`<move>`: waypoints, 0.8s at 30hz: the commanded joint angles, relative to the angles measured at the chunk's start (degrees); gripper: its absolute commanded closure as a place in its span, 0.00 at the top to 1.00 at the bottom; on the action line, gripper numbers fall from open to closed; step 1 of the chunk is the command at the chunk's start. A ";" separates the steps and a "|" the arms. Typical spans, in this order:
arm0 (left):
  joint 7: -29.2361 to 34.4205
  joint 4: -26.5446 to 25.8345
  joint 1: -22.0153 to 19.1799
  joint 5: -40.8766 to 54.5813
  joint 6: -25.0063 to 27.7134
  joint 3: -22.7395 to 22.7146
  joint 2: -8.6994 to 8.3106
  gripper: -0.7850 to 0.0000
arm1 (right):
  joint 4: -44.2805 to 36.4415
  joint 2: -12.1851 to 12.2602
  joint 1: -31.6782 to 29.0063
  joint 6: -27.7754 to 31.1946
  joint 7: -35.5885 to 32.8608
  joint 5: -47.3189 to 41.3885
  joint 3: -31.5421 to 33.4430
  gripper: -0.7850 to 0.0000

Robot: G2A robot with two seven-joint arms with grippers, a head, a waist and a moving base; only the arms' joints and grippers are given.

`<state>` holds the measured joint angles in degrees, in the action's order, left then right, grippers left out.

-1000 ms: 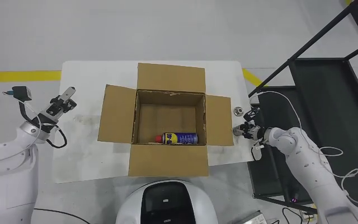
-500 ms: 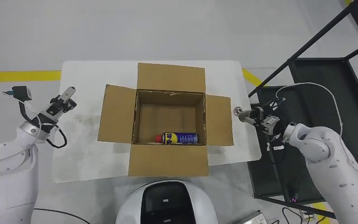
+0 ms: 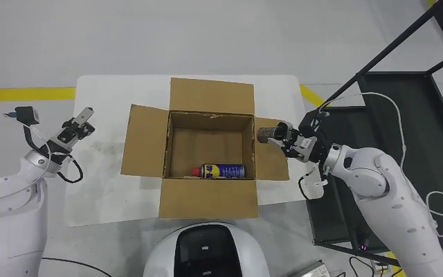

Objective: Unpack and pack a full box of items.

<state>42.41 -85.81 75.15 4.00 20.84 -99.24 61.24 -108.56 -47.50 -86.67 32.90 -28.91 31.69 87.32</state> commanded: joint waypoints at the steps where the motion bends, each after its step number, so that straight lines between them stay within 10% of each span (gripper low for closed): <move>1: 0.00 0.00 0.00 0.00 0.00 0.00 0.00 1.00 | -0.03 -0.21 0.89 0.07 0.58 0.06 -1.70 0.00; 24: 0.00 0.00 0.00 0.00 0.00 0.00 0.00 1.00 | -0.18 -1.23 7.63 0.62 -0.29 1.69 -9.12 0.00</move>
<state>42.41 -85.81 75.15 4.00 20.84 -99.24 61.24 -109.20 -48.46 -81.51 33.20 -28.79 33.07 80.53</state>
